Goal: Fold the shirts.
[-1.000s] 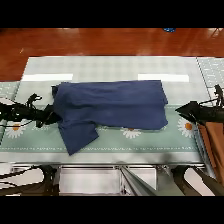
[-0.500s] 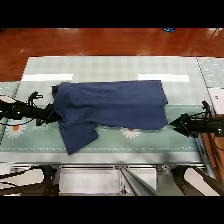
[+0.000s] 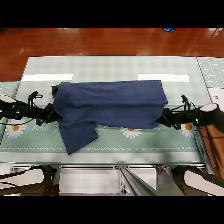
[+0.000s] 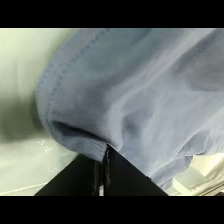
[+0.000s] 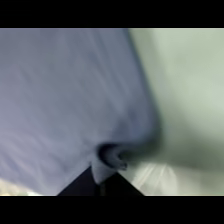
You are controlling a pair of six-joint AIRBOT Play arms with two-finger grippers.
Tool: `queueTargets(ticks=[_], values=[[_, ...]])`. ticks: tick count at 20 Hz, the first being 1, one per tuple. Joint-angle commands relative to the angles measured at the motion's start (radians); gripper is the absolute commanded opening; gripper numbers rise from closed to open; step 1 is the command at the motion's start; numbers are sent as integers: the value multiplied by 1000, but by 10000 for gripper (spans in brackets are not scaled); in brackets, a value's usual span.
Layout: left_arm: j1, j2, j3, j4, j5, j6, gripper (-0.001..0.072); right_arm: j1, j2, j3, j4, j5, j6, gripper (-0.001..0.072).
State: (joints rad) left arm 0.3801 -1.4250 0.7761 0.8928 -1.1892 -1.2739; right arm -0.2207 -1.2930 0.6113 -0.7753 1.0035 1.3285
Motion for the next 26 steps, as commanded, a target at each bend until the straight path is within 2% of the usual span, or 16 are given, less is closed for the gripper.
queueTargets(ticks=[1,3,7,10,12,16,18,19,22,24,26], values=[[0,21,50,-19,-35,6,21,75,-26,162,19,77,-17,23],[2,90,143,-80,-50,6,21,72,20,341,8,162,-8,22],[27,257,451,-344,-7,6,21,64,97,863,-70,224,77,22],[42,362,734,-328,48,6,21,64,138,1225,-145,262,125,22],[74,425,887,-311,48,6,21,64,187,1371,-219,285,147,22],[171,610,1007,-276,43,3,21,64,370,1424,-345,310,153,22],[161,720,1006,-164,20,-37,21,64,456,1424,-402,364,154,23],[121,775,1006,-56,14,-59,21,64,491,1424,-430,395,154,22],[-113,913,1006,334,18,-147,21,65,579,1418,-518,484,180,23],[-277,982,1006,493,-18,-164,21,65,632,1376,-569,501,202,23],[-368,1015,1006,649,-92,-219,21,64,668,1329,-589,576,221,23]])
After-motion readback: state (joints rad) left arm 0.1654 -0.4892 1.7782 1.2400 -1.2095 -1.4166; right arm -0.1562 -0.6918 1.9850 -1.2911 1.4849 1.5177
